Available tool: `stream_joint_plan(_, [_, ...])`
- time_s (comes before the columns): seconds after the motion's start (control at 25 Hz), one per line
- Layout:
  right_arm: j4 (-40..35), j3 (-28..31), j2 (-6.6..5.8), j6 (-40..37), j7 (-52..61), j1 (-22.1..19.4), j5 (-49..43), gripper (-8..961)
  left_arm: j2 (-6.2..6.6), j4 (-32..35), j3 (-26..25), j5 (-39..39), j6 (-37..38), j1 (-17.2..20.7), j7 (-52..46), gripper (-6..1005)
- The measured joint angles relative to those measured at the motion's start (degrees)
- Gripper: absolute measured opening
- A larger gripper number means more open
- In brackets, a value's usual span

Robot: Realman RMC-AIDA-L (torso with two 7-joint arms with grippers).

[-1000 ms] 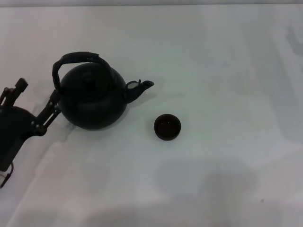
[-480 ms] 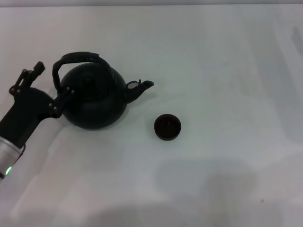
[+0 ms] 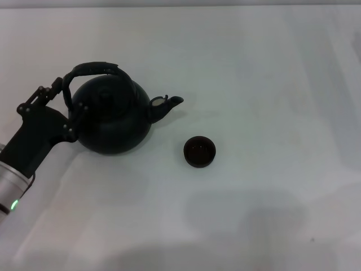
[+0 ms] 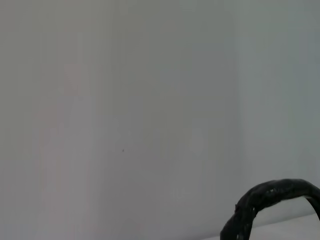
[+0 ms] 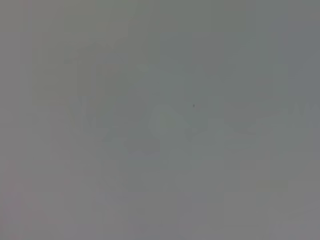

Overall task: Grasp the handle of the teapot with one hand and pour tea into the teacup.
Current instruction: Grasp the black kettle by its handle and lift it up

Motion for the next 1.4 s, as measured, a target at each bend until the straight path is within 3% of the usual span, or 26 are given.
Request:
stream_joint_plan(0.32, [0.0, 0.0, 0.00, -0.2, 0.0, 0.0, 0.0, 844, 0.00, 0.4, -0.1, -0.3, 0.1, 0.4, -0.1, 369])
stream_joint_plan(0.68, [0.0, 0.0, 0.00, -0.2, 0.0, -0.3, 0.0, 844, 0.06, 1.0, -0.5, -0.4, 0.3, 0.2, -0.1, 163])
stream_joint_plan(1.4, [0.5, 0.0, 0.11, -0.3, 0.1, -0.4, 0.0, 844, 0.72, 0.6, -0.7, -0.4, 2.8, -5.6, 0.2, 133])
